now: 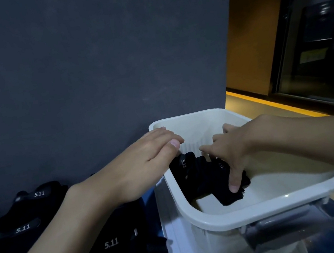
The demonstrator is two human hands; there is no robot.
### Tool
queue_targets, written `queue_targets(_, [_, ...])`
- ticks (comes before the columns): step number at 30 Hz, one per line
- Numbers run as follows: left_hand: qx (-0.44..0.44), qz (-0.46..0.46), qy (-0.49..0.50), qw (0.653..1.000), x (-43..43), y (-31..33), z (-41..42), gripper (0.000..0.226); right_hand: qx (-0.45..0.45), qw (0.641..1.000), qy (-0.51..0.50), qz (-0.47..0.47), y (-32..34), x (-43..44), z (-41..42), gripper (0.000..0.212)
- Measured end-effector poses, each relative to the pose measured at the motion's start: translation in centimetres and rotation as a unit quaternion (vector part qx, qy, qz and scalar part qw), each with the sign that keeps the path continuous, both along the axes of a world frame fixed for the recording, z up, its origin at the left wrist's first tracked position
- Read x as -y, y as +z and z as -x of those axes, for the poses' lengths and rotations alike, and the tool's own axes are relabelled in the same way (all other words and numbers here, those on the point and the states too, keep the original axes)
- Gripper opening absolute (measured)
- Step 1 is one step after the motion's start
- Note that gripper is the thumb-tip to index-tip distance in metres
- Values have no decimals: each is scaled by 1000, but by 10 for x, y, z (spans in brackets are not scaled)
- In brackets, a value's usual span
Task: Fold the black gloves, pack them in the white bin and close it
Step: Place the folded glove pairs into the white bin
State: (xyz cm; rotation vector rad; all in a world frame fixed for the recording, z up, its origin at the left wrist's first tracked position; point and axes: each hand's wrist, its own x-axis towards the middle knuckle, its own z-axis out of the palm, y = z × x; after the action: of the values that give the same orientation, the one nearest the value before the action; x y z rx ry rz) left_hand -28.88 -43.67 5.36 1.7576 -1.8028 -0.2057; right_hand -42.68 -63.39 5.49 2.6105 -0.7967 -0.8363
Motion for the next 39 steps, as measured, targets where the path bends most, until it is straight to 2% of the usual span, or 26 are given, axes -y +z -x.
queue_targets(2, [0, -2, -2, 1000, 0, -1, -1, 38, -15, 1000, 4, 14, -2, -2, 1, 113])
queue_targets(6, [1, -2, -7, 1000, 1, 0, 0, 38, 5, 998, 49, 46, -6, -8, 6, 89])
queue_targets(8, [-1, -2, -7, 1000, 2, 0, 0, 39, 7, 997, 56, 60, -6, -7, 6, 90])
queue_targets(12, [-1, 0, -8, 1000, 3, -1, -1, 40, 1, 999, 15, 49, 9, -2, 6, 108])
queue_targets(13, [-5, 1, -8, 1000, 3, -2, -1, 40, 1, 998, 19, 59, 14, -2, 7, 109])
queue_targets(15, [-8, 2, -7, 1000, 4, -3, -2, 41, 33, 997, 27, 70, 24, -2, 10, 98])
queue_targets(19, [-19, 21, -3, 1000, 6, -5, -2, 38, 144, 988, 41, 46, 40, -2, 14, 69])
queue_targets(24, [-73, 60, 19, 995, 3, -3, -3, 36, 214, 974, 67, -17, 55, -30, 14, 57])
queue_targets(32, [1, 40, 141, 989, -69, 26, -39, 27, 346, 927, 133, -60, 98, -107, 6, 39])
queue_targets(35, [-13, 4, 186, 982, -107, 24, -45, 21, 361, 912, 171, -95, 103, -149, -4, 36])
queue_targets(39, [0, -48, 225, 973, -157, 4, -46, 14, 337, 905, 227, -129, 93, -207, -22, 33])
